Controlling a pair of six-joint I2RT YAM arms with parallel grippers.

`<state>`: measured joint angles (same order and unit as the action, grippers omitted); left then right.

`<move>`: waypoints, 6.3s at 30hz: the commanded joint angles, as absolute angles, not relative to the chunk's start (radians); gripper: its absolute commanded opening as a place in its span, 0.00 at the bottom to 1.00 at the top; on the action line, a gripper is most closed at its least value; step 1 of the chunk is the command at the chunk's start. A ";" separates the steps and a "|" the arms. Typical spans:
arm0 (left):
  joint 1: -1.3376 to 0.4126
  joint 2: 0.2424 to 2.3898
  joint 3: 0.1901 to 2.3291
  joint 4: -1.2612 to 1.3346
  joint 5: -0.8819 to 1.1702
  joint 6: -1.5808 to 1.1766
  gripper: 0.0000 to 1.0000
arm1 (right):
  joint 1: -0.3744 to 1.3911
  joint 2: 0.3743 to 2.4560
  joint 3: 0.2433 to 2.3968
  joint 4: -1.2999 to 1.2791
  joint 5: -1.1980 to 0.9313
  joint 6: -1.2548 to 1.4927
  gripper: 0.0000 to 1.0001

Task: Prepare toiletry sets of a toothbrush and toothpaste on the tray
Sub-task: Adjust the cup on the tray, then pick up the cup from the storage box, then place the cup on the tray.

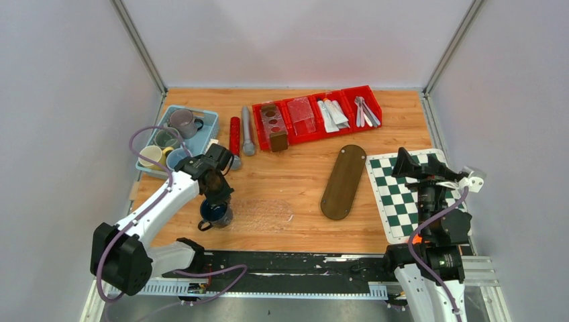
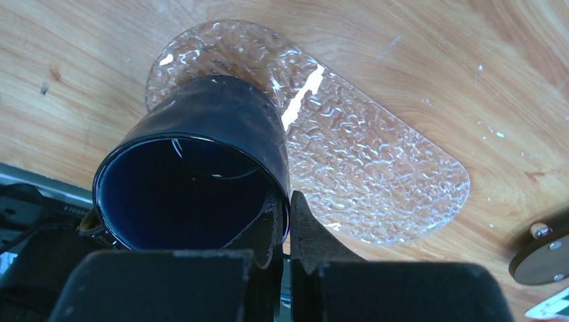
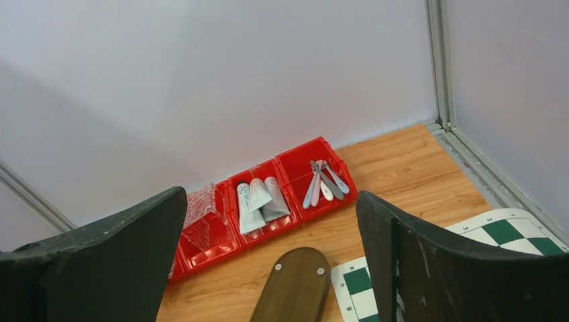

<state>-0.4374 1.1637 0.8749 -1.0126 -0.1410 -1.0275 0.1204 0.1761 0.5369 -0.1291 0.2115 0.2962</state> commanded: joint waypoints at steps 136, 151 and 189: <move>0.237 2.015 1.942 -0.598 -0.215 -0.328 0.00 | 0.213 0.106 0.505 -0.058 0.196 0.191 1.00; 0.132 1.760 1.754 -0.451 0.113 0.080 0.00 | 0.212 0.089 0.505 -0.054 0.191 0.192 1.00; -0.403 1.221 1.016 -0.619 0.386 0.510 0.08 | 0.215 0.094 0.502 -0.051 0.182 0.193 1.00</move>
<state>-0.3717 1.2739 1.0359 -0.6472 0.4301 0.5041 0.2073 0.0898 0.5045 -0.0895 0.1989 0.2031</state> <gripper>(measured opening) 0.138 0.996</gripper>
